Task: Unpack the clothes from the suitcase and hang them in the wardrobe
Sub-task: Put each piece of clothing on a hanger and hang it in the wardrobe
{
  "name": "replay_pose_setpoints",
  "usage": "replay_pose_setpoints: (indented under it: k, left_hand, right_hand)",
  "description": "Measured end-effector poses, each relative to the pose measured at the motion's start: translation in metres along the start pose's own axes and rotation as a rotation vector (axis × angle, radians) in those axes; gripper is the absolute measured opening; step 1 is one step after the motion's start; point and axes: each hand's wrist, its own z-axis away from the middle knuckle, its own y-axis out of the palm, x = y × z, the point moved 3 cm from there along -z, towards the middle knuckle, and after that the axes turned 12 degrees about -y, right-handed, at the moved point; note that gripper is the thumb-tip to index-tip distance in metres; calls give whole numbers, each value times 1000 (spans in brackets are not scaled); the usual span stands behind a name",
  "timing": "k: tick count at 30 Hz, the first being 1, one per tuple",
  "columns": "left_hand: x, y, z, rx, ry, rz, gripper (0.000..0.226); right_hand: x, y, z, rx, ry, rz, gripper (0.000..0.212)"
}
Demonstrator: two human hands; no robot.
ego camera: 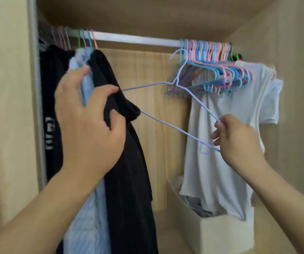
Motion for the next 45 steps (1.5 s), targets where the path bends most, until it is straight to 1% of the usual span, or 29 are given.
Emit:
replay_pose_setpoints:
  k: [1, 3, 5, 6, 8, 10, 11, 12, 14, 15, 16, 17, 19, 22, 23, 25, 26, 28, 30, 31, 32, 34, 37, 38, 40, 41, 42, 44, 45]
  left_hand:
    - [-14, 11, 28, 98, -28, 113, 38]
    - [-40, 38, 85, 326, -145, 289, 39]
    - [-64, 63, 148, 527, -260, 350, 40]
    - [-73, 75, 183, 630, -302, 338, 40]
    - [-90, 93, 260, 823, -344, 207, 43]
    - [-115, 107, 335, 1015, -363, 69, 51]
    - [-130, 112, 374, 1126, -424, 61, 51]
    - [-151, 114, 411, 1267, -519, 104, 46]
    - [-213, 110, 487, 1578, -819, 274, 36]
    - [-249, 107, 525, 1702, -984, 342, 35]
    - [-290, 102, 559, 1791, -1127, 399, 32]
    - [-330, 98, 592, 1869, -1213, 450, 28]
    - [-408, 91, 647, 2001, -1261, 509, 22]
    - [-519, 65, 702, 2222, -1214, 556, 20]
    - [-551, 54, 715, 2287, -1179, 560, 21]
    - [-610, 31, 742, 2435, -1097, 561, 24]
    - [-635, 21, 756, 2516, -1055, 555, 25]
    - [-676, 7, 787, 2638, -959, 511, 27]
    - [-699, 1, 823, 2716, -877, 441, 26]
    - [-707, 1, 842, 2751, -819, 410, 25]
    - [-713, 1, 861, 2793, -720, 390, 24]
    - [-717, 6, 909, 2848, -501, 308, 25]
    - [-726, 22, 968, 2899, -325, 81, 17]
    - [-732, 27, 979, 2923, -264, -6, 14]
    - [-750, 41, 1004, 2919, -130, -92, 18]
    - [-761, 47, 1019, 2901, -102, -106, 21]
    - [-774, 51, 1036, 2885, -154, -122, 22]
    - [-798, 51, 1082, 2849, -355, -144, 21]
    - [-810, 47, 1108, 2834, -425, -168, 21]
  right_hand:
    - [-10, -8, 40, 22, 98, -126, 20]
    - [-37, -32, 123, 58, 312, -337, 19]
    - [-65, -73, 206, 131, 463, -407, 20]
    - [-79, -100, 247, 189, 509, -398, 20]
    - [-103, -165, 329, 309, 625, -374, 19]
    - [-123, -240, 408, 374, 782, -363, 17]
    - [-133, -280, 446, 396, 869, -360, 17]
    - [-141, -319, 482, 406, 958, -358, 18]
    - [-156, -403, 551, 392, 1123, -318, 23]
    - [-164, -445, 583, 378, 1201, -289, 24]
    - [-171, -487, 612, 367, 1283, -264, 25]
    - [-176, -527, 640, 368, 1362, -230, 25]
    - [-181, -598, 690, 410, 1491, -150, 20]
    - [-174, -677, 762, 580, 1656, 5, 10]
    - [-171, -693, 779, 598, 1719, 46, 12]
    - [-171, -710, 806, 502, 1792, 73, 34]
    - [-174, -713, 812, 396, 1828, 87, 38]
    - [-188, -716, 821, 148, 1923, 116, 28]
    - [-206, -723, 837, -65, 2018, 229, 28]
    - [-215, -729, 846, -115, 2045, 317, 30]
    - [-222, -735, 859, -123, 2051, 387, 32]
    - [-237, -746, 886, -50, 2071, 440, 33]
    - [-255, -779, 920, -13, 2139, 542, 34]
    - [-261, -793, 929, -28, 2155, 581, 35]
    - [-275, -820, 949, -114, 2185, 607, 32]
    - [-282, -832, 962, -159, 2188, 614, 28]
    - [-291, -843, 976, -186, 2182, 625, 25]
    - [-313, -858, 1011, -189, 2168, 632, 21]
    - [-326, -863, 1033, -172, 2157, 617, 20]
